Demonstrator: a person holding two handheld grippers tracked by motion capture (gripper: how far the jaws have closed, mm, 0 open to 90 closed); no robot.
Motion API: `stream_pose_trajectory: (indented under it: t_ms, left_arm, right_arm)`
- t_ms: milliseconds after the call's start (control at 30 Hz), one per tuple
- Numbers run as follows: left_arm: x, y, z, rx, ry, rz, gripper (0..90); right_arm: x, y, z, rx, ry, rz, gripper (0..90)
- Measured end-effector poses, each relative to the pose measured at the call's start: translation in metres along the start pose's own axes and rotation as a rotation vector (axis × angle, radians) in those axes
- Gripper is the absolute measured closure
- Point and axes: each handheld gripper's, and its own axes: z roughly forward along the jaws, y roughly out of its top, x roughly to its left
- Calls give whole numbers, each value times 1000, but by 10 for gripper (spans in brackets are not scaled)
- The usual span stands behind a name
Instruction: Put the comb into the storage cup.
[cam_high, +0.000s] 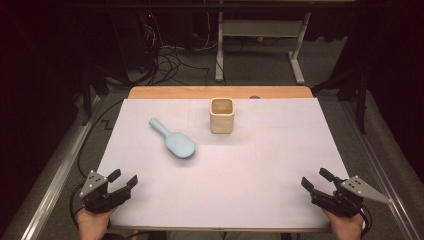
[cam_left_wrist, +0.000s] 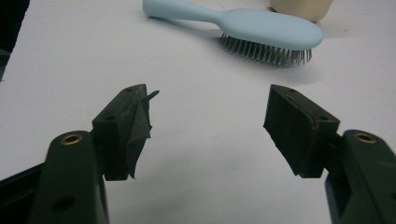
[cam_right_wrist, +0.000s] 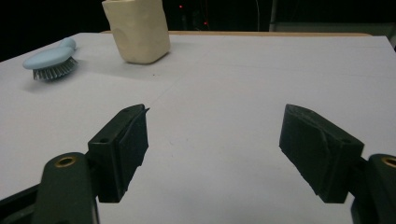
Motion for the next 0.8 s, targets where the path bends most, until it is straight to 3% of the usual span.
stream_pose_trajectory:
  t_ms: [167, 400, 800]
  left_arm:
    - [-1, 0, -1, -23, 11, 17, 325]
    - [1, 0, -1, -12, 5, -10, 310]
    - [0, 1, 0, -17, 1, -10, 332]
  right_arm:
    - [-1, 0, -1, -3, 3, 4, 245]
    - [0, 0, -1, -4, 1, 7, 249]
    - [-3, 0, -3, -14, -3, 11, 254]
